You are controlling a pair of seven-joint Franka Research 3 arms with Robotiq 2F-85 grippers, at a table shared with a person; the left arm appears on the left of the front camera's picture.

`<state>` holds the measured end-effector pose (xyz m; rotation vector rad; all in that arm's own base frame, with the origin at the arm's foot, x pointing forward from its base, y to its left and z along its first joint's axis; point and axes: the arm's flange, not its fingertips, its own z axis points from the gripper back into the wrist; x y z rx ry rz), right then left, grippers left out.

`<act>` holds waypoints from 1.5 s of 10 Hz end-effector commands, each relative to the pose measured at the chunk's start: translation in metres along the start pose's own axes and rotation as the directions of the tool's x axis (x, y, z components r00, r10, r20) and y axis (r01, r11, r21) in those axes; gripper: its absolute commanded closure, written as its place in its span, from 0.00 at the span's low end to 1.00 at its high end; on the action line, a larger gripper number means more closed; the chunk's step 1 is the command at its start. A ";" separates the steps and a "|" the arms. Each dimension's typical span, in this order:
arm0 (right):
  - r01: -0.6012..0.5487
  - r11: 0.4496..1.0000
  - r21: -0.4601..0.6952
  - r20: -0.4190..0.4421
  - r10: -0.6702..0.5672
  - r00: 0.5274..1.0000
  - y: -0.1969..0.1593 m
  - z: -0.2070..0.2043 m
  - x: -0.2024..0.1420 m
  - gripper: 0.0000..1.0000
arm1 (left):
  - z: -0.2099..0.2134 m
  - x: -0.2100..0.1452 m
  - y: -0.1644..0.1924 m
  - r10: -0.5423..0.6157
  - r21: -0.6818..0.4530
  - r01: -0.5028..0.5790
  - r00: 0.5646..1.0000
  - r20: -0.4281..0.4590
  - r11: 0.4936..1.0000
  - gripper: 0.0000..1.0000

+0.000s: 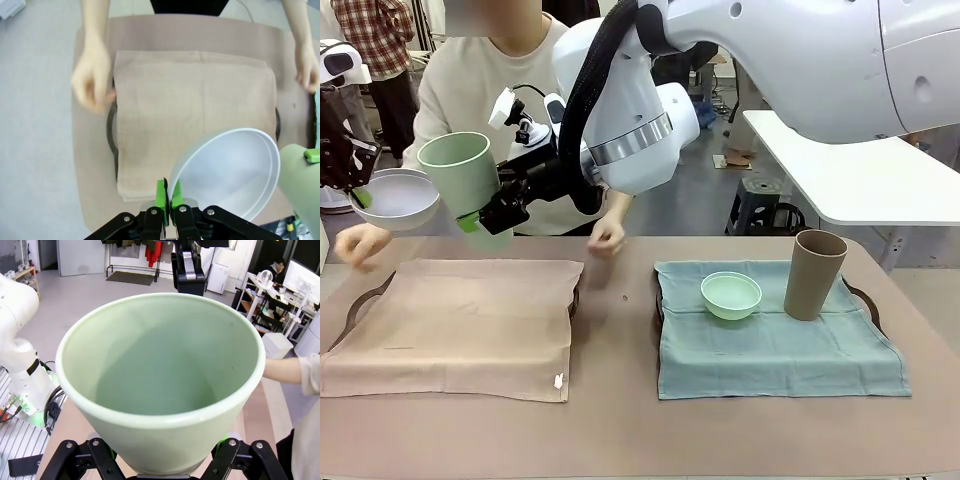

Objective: Set up a tray with a mat and arrange the tableware.
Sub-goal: Place the Picnic Bowl and Reusable plastic cup back onto the Handle tray in front of the human's position.

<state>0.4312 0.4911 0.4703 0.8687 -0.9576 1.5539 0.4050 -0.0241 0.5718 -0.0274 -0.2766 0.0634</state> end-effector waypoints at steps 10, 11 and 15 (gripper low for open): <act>0.003 1.000 0.000 0.053 -0.003 0.999 -0.008 0.001 -0.013 0.18 | -0.010 0.003 0.004 -0.006 -0.013 0.006 1.000 -0.022 1.000 0.96; 0.001 1.000 0.000 0.077 -0.001 0.997 -0.012 0.003 -0.025 0.18 | -0.026 0.006 0.011 0.000 -0.034 -0.002 0.999 -0.045 0.999 0.96; 0.002 1.000 0.006 0.166 -0.003 0.986 -0.025 0.001 -0.084 0.18 | -0.090 0.007 0.032 0.020 -0.113 -0.033 0.994 -0.112 0.993 0.96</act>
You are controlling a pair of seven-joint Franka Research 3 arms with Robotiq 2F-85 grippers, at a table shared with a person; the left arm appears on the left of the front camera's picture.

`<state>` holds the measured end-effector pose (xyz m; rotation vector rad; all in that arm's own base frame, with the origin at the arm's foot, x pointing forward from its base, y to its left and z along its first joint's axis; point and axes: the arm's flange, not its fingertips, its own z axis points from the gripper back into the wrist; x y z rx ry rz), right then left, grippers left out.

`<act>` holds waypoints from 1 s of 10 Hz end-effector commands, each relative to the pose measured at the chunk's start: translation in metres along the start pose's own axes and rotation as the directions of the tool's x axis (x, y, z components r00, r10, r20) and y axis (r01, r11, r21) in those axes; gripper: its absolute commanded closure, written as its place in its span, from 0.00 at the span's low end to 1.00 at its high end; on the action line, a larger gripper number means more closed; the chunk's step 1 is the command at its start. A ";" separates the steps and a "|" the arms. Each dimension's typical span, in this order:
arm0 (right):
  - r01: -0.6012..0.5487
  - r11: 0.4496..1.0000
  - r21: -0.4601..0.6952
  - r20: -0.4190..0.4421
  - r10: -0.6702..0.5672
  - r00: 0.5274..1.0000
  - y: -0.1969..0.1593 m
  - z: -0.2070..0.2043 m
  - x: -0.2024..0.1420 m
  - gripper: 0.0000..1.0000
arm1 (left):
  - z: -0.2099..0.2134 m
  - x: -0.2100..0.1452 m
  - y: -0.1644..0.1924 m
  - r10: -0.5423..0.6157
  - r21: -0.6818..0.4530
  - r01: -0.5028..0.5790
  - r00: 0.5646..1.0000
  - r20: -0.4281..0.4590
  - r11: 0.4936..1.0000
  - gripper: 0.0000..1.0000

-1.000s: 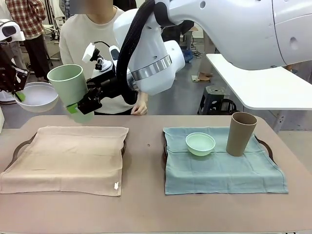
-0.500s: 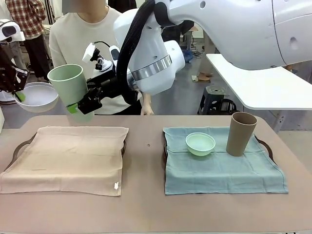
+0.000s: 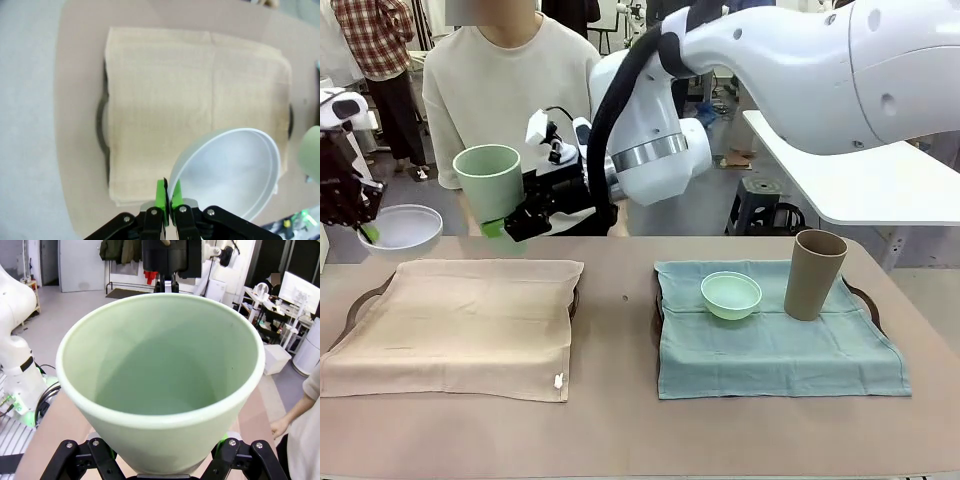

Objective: Set up a tray with a mat and arrange the tableware.
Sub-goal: Place the Picnic Bowl and Reusable plastic cup back onto the Handle tray in front of the human's position.

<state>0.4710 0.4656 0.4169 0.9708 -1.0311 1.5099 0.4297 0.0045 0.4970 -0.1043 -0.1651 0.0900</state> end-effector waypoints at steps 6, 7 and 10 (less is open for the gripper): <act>0.061 0.998 0.033 0.022 -0.062 0.998 -0.004 -0.011 -0.061 0.18 | -0.045 0.002 0.012 0.004 -0.039 -0.006 0.998 -0.064 0.999 0.96; 0.083 0.996 0.023 -0.008 -0.083 0.997 -0.004 -0.014 -0.073 0.18 | -0.049 0.003 0.012 0.004 -0.038 -0.007 0.998 -0.070 0.999 0.96; 0.127 0.992 0.019 0.034 -0.127 0.991 -0.014 -0.020 -0.111 0.18 | -0.085 0.007 0.014 0.017 -0.051 -0.023 0.993 -0.118 0.998 0.96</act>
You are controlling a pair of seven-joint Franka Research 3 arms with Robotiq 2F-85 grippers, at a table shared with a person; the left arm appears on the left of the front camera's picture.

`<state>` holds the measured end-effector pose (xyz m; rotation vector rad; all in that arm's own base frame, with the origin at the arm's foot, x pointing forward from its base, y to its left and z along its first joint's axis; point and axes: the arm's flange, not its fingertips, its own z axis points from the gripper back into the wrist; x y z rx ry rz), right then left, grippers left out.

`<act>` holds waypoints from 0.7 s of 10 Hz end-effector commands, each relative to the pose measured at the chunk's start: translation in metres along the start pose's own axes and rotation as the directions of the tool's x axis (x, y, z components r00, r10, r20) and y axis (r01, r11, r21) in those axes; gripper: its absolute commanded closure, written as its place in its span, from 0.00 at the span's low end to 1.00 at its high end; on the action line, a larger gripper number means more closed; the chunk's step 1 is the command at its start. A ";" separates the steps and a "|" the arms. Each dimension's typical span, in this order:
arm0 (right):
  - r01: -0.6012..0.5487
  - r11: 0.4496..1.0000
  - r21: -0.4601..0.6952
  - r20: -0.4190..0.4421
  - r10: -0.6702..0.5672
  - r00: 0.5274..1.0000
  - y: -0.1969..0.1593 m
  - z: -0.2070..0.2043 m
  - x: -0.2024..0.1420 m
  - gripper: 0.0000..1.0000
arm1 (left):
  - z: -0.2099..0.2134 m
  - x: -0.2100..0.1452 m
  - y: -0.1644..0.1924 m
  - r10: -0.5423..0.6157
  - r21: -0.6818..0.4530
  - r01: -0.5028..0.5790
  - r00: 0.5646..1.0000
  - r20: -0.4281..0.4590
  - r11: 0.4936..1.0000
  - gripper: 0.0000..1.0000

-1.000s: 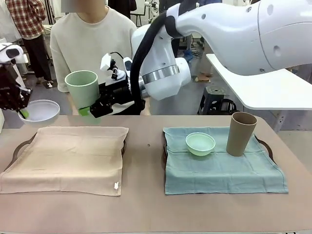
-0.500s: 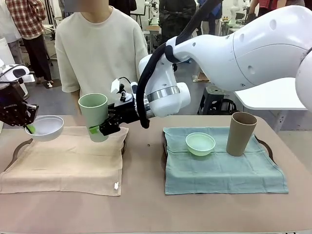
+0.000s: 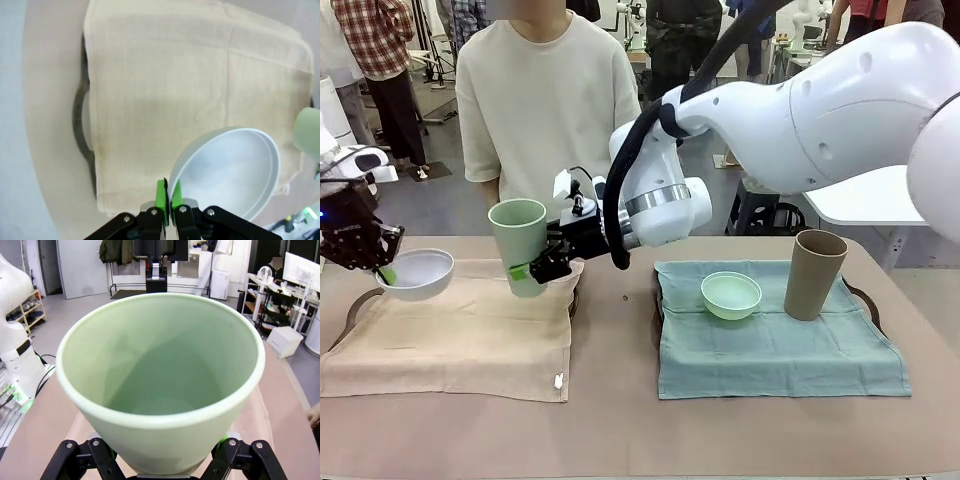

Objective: Set up a tray with a mat and arrange the tableware.
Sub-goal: Place the Picnic Bowl and Reusable plastic cup back onto the Handle tray in front of the human's position.

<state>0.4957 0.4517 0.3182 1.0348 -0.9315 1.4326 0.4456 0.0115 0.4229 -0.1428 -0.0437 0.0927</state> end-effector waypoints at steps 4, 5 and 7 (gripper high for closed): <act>0.025 0.999 -0.024 0.028 -0.024 0.999 -0.016 -0.026 -0.032 0.18 | -0.034 0.009 -0.005 -0.013 -0.021 0.014 1.000 0.011 1.000 0.96; 0.024 0.999 -0.025 0.026 -0.023 0.999 -0.019 -0.031 -0.036 0.18 | -0.039 0.011 -0.006 -0.025 -0.017 0.025 1.000 0.012 1.000 0.96; 0.037 0.999 -0.007 0.027 -0.036 0.999 -0.021 -0.038 -0.041 0.18 | -0.053 0.013 -0.010 -0.039 -0.025 0.040 0.999 0.024 0.999 0.96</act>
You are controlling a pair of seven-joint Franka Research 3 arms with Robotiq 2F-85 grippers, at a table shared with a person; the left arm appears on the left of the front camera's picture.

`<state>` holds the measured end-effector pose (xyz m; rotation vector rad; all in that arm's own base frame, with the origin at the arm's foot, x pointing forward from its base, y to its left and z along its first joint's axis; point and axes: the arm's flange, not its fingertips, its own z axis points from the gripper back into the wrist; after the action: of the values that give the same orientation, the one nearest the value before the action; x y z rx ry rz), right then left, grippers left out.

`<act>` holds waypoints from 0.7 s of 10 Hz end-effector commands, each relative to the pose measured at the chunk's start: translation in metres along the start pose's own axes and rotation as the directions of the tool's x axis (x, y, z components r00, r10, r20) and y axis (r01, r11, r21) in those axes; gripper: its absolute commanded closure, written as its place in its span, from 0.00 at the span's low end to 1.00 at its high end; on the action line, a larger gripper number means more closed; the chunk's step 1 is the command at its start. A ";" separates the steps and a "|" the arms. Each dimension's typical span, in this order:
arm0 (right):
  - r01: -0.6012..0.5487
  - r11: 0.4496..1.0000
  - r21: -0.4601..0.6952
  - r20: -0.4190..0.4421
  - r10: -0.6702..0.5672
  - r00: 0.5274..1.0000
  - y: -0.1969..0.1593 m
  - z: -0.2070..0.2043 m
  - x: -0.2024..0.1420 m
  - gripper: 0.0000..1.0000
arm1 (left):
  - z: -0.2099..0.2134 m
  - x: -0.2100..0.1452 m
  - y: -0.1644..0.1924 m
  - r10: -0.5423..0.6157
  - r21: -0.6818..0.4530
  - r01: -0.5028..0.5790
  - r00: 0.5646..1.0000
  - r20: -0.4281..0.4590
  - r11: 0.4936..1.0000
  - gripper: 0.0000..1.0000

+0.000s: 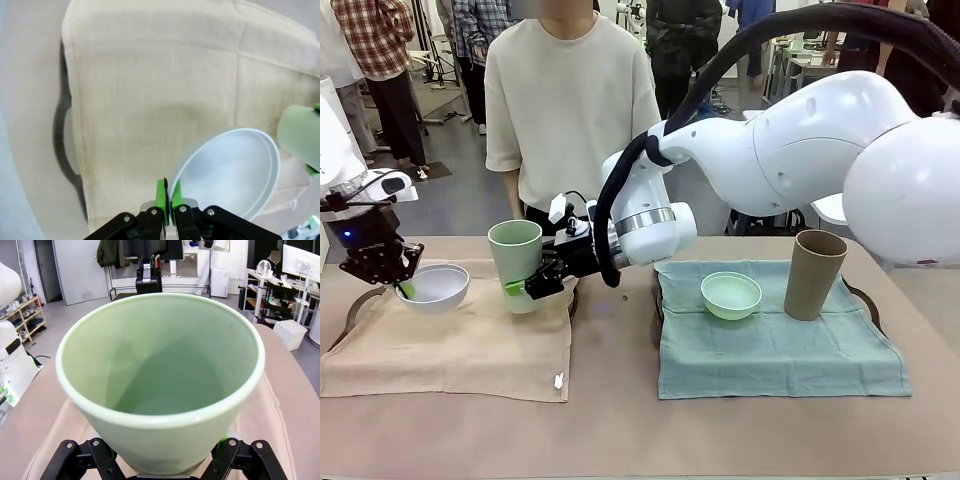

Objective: Set up a tray with a mat and arrange the tableware.
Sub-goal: Place the Picnic Bowl and Reusable plastic cup back onto the Handle tray in front of the human's position.

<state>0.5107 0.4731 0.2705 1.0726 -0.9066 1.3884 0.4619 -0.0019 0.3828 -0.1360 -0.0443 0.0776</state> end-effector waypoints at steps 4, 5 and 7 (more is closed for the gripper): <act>0.024 1.000 -0.015 -0.003 -0.024 1.000 -0.006 -0.009 -0.010 0.18 | -0.030 0.007 -0.001 -0.040 -0.046 0.043 0.997 0.069 0.998 0.96; 0.031 0.999 -0.017 -0.007 -0.031 0.999 -0.007 -0.010 -0.013 0.18 | -0.035 0.011 0.000 -0.037 -0.046 0.041 0.996 0.076 0.998 0.96; 0.038 0.999 -0.018 -0.016 -0.038 0.999 -0.007 -0.011 -0.014 0.18 | -0.041 0.014 0.003 -0.023 -0.037 0.026 0.997 0.075 0.999 0.96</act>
<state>0.5125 0.4760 0.2541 1.0802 -0.8870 1.3723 0.4773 -0.0045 0.3491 -0.1446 -0.1044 0.0610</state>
